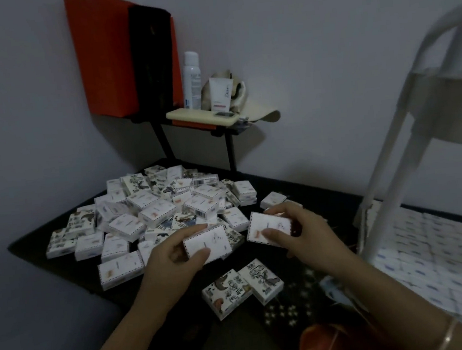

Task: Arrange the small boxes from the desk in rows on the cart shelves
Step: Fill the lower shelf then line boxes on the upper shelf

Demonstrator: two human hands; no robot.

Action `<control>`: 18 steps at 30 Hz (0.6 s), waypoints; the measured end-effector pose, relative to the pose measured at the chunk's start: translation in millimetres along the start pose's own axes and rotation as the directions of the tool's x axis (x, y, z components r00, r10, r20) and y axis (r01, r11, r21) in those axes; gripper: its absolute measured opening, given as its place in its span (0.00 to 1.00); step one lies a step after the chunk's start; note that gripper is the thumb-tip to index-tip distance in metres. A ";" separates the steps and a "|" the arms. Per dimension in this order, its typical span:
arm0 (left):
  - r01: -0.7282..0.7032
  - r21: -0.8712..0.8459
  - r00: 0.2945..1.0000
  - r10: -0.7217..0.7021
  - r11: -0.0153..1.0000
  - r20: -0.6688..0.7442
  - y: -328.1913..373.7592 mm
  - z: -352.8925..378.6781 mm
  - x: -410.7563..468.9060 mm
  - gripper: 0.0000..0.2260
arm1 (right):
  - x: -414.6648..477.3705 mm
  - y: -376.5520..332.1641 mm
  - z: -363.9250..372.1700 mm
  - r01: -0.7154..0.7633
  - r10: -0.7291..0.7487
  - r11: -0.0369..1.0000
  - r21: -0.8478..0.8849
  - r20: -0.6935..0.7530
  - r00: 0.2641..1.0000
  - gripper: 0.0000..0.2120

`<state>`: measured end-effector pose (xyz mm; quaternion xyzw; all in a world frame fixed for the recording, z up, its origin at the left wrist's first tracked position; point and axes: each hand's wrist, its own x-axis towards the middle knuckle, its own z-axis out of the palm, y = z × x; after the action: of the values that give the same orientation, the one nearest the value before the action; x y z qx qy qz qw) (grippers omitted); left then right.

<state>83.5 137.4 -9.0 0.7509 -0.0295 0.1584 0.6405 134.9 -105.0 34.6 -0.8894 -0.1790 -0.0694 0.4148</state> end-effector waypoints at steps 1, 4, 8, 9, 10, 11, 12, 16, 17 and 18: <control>-0.001 -0.017 1.000 0.001 1.000 0.017 9.2 3.4 1.0 0.16 | -4.6 -6.6 -7.3 0.003 -0.002 0.999 0.040 -0.011 1.000 0.14; -0.015 -0.037 0.994 0.019 0.999 0.109 38.2 13.9 4.8 0.16 | -17.7 -22.3 -31.3 0.042 -0.036 0.997 0.071 -0.080 0.996 0.15; -0.060 -0.039 0.972 0.067 0.997 0.225 84.9 27.1 15.7 0.19 | -40.7 -47.1 -71.9 0.099 -0.084 0.987 0.127 -0.121 0.989 0.15; -0.095 -0.037 0.968 0.101 0.995 0.230 97.5 32.2 18.8 0.19 | -48.0 -55.4 -83.5 0.124 -0.105 0.982 0.139 -0.135 0.985 0.15; -0.133 -0.034 0.961 0.137 0.991 0.239 111.5 38.2 21.5 0.19 | -55.3 -63.8 -95.8 0.153 -0.131 0.978 0.144 -0.154 0.979 0.16; -0.170 -0.034 0.951 0.173 0.985 0.256 125.7 43.9 24.3 0.19 | -62.3 -72.0 -108.2 0.188 -0.164 0.973 0.134 -0.175 0.971 0.17; -0.204 -0.038 0.939 0.206 0.978 0.275 141.0 49.5 26.6 0.19 | -68.6 -79.1 -121.1 0.216 -0.193 0.970 0.110 -0.190 0.963 0.19; -0.390 -0.066 0.879 0.392 0.919 0.273 213.7 68.0 40.8 0.18 | -87.0 -91.5 -171.6 0.261 -0.248 0.965 0.020 -0.246 0.937 0.23; -0.446 -0.072 0.852 0.448 0.892 0.273 232.9 73.2 44.4 0.18 | -90.7 -92.9 -182.8 0.270 -0.264 0.963 -0.016 -0.263 0.928 0.24; -0.503 -0.074 0.819 0.502 0.861 0.279 251.9 79.6 46.9 0.17 | -95.0 -94.7 -194.2 0.274 -0.275 0.961 -0.042 -0.275 0.921 0.24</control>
<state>81.6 22.8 233.6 0.7324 -0.3191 0.2103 0.5635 16.1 -221.9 201.8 -0.8374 -0.2417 -0.2513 0.4210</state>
